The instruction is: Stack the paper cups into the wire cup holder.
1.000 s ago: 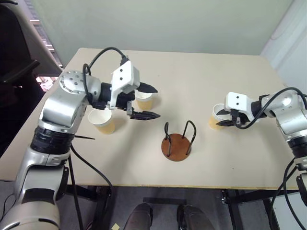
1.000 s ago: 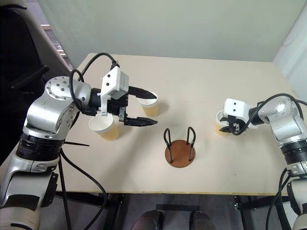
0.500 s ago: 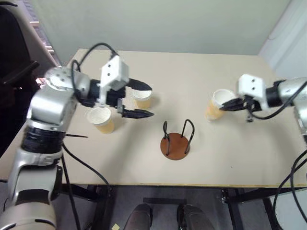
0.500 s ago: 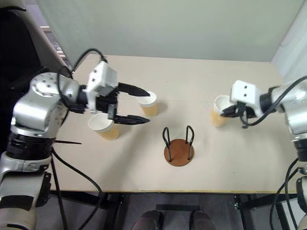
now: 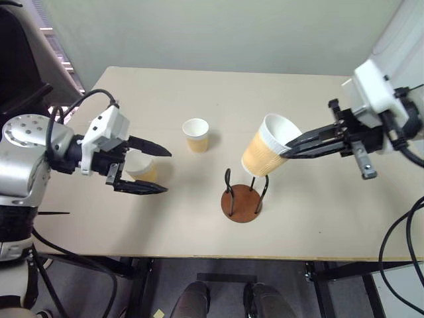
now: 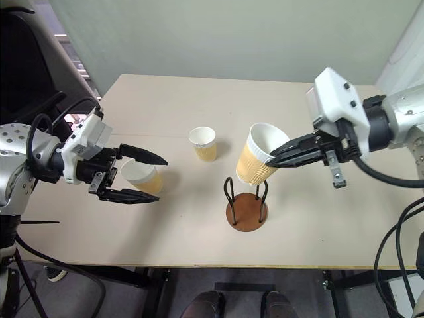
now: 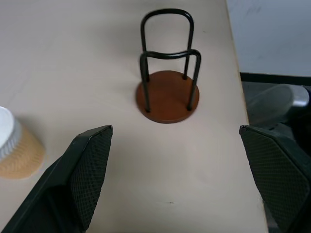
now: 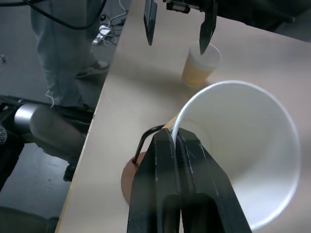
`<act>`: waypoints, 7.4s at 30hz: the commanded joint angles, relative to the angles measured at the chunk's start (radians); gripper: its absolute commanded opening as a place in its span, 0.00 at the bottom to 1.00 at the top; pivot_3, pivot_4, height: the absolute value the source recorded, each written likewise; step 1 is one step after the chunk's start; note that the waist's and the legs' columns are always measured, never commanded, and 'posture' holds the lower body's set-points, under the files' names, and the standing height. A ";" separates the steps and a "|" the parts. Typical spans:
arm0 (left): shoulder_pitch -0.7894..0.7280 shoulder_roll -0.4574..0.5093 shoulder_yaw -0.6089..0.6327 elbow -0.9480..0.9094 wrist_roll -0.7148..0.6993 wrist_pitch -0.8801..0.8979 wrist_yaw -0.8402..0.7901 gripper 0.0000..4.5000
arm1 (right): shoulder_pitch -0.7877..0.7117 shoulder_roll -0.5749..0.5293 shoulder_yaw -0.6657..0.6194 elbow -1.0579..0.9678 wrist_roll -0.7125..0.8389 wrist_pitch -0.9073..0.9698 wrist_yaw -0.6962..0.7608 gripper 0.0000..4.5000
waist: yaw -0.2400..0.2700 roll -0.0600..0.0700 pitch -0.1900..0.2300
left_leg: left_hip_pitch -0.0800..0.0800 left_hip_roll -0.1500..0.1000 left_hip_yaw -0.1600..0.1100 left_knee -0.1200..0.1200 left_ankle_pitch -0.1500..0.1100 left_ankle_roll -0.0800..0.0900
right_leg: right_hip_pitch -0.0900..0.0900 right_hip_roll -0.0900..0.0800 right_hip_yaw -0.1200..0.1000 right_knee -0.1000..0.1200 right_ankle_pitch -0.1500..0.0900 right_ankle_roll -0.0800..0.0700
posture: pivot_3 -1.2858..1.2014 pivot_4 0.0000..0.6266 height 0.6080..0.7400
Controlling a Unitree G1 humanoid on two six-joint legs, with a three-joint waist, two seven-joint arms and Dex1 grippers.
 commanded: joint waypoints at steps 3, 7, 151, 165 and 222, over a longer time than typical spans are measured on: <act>0.024 0.023 0.051 -0.054 -0.024 0.006 0.014 1.00 | 0.003 0.022 0.075 -0.022 -0.058 -0.059 -0.031 0.01 | -0.003 0.000 0.000 | 0.000 0.000 0.000 0.000 0.000 -0.001 | -0.002 0.000 0.000 0.004 0.000 -0.001 | 0.52 0.24 1.00; 0.037 0.028 0.064 -0.066 -0.029 0.010 0.026 1.00 | 0.009 0.041 0.125 -0.016 -0.108 -0.104 -0.043 0.01 | -0.003 0.000 0.000 | 0.001 0.000 0.000 0.000 0.001 -0.001 | -0.003 0.000 -0.001 0.009 -0.001 -0.003 | 0.52 0.24 1.00; -1.080 -0.337 -1.254 0.615 -0.231 -1.148 -0.051 0.91 | 0.887 -0.192 -1.029 -0.245 0.350 0.090 -0.272 1.00 | 0.019 0.005 -0.001 | -0.008 -0.004 0.027 0.035 -0.032 0.027 | 0.004 -0.003 0.026 -0.004 -0.008 0.033 | 0.52 0.24 1.00; -0.935 -0.499 -0.830 1.301 0.432 -0.989 0.361 0.91 | 0.604 -0.203 -0.540 -0.146 0.232 -0.039 -0.506 1.00 | 0.012 0.007 0.000 | -0.003 -0.004 0.029 0.037 -0.027 0.022 | 0.007 -0.002 0.027 -0.003 -0.007 0.036 | 0.52 0.24 1.00; -1.223 -0.305 -1.451 0.594 -0.351 -1.196 -0.051 0.01 | 0.906 -0.170 -1.041 -0.356 0.390 0.135 -0.366 1.00 | 0.003 0.013 -0.001 | 0.003 -0.005 0.054 0.052 -0.051 0.049 | 0.009 -0.003 0.055 -0.002 -0.011 0.049 | 0.52 0.24 1.00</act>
